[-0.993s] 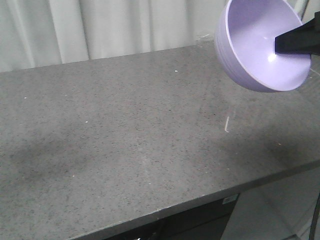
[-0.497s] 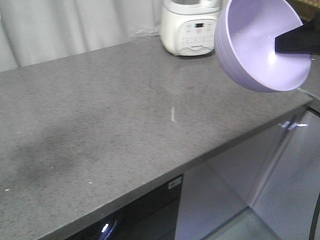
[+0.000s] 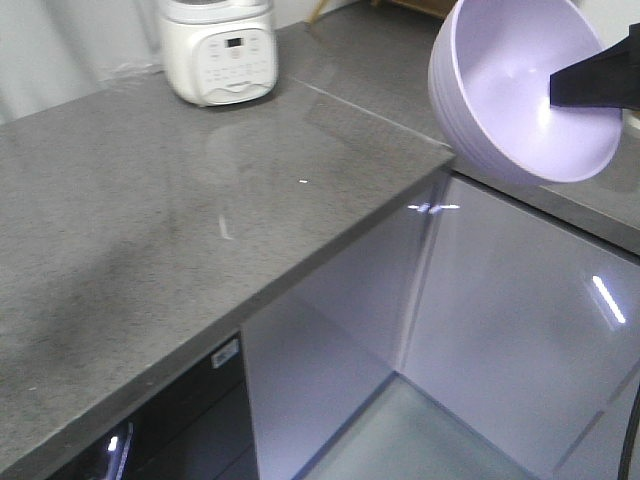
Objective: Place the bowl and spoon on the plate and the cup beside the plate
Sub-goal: 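Drive the base away holding the bowl and spoon aloft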
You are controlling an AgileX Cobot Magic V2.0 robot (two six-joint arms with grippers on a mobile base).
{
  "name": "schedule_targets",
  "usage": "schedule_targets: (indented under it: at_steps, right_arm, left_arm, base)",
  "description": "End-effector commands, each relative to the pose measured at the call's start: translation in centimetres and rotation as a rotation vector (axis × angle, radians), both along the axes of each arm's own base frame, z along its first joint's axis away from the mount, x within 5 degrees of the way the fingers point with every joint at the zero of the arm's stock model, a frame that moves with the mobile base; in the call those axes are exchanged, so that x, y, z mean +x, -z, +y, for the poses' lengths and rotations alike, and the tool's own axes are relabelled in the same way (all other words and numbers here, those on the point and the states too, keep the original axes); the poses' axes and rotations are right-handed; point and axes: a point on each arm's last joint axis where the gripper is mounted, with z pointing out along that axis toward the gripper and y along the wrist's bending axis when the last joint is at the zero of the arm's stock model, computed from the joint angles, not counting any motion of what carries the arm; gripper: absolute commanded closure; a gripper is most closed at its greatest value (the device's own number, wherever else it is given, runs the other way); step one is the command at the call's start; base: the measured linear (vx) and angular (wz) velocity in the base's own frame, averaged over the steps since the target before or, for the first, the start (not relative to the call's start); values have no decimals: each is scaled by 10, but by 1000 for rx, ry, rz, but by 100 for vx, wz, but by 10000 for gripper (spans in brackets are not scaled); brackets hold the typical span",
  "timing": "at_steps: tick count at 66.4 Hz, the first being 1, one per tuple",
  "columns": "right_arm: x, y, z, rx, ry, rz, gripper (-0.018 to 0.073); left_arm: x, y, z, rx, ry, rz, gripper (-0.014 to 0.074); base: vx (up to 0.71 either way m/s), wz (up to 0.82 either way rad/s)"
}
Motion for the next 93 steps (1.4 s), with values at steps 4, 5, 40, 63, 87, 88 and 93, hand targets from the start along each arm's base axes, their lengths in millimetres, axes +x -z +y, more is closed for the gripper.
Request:
schedule_targets:
  at_steps: [4,5,40,63,87,88,93]
  right_arm:
    - [-8,-19,3,39,4,-89,565]
    - [-8,-19,3,39,4,-89,565]
    - [-8,-19,3,39,3,-88,565]
    - [-8,-19,3,39,3,-88,565]
    - [-8,-19,3,39,2,-87,565]
    - [-8,-19,3,39,2,-87,565]
    - [-8,-19,3,39,2,-87,565]
  left_arm:
    - [-6,-18,-2,-34,-12,-101,604]
    - [-6,-18,-2,-34,-12,-101,604]
    - [-6,-18,-2,-34,-12,-101,604]
    - [-6,-18,-2,-34,-12,-101,604]
    - [-6,-18,-2,-34,-12,-101,604]
    - [-6,-18,-2,-34,-12,-101,604]
    - [-6,-18,-2,-34,-12,-101,604]
  base:
    - [-6,-49]
    - [-6,-49]
    - [-6,-52]
    - [-8,-44]
    - [-7,-30]
    - [-7,-26]
    - [-6,-25]
